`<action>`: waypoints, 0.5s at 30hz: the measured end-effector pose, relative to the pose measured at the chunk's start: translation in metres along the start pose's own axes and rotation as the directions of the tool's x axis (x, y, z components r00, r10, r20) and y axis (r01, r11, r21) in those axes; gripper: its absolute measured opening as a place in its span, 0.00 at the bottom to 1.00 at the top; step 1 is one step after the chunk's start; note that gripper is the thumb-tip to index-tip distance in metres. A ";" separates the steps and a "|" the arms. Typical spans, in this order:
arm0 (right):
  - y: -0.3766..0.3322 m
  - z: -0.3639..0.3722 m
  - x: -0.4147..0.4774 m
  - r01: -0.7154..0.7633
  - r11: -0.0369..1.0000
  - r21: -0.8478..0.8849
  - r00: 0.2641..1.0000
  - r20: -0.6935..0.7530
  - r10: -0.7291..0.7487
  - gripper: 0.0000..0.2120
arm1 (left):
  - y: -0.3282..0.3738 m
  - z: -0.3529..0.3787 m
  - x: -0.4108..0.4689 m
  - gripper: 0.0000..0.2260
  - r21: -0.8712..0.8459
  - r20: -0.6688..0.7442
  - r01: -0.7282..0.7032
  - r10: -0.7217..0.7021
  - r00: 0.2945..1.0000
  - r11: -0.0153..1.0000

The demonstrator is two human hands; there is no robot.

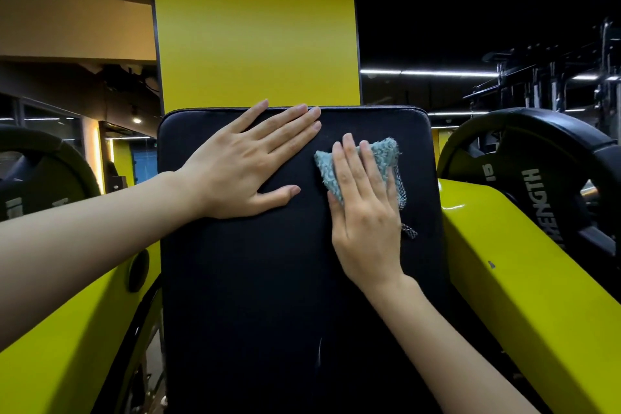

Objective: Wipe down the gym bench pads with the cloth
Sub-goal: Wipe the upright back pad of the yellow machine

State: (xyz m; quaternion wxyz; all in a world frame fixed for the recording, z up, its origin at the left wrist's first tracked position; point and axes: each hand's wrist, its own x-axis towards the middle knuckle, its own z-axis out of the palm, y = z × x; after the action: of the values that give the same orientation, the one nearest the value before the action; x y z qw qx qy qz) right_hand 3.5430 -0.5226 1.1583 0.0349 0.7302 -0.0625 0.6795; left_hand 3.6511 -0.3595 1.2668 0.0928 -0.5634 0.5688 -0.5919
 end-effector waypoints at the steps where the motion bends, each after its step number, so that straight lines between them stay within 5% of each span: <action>1: 0.004 -0.002 0.000 0.036 0.999 -0.003 0.999 0.013 -0.036 0.26 | 0.000 0.000 0.000 0.34 -0.002 -0.004 -0.001 0.001 1.000 1.000; 8: 0.029 -0.012 0.008 0.029 1.000 -0.002 1.000 0.011 -0.029 0.25 | -0.004 -0.003 -0.001 0.34 -0.050 0.039 -0.035 0.037 0.999 0.998; 15: 0.029 -0.005 0.009 -0.267 0.964 0.015 0.951 -0.159 0.266 0.26 | -0.026 -0.010 -0.005 0.30 -0.115 0.098 -0.226 0.237 0.967 0.967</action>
State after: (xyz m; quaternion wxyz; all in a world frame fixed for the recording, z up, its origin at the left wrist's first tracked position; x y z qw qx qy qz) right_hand 3.5344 -0.5508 1.1666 -0.0498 0.6580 -0.1598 0.7342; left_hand 3.6589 -0.3410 1.2872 0.1637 -0.5293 0.6544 -0.5146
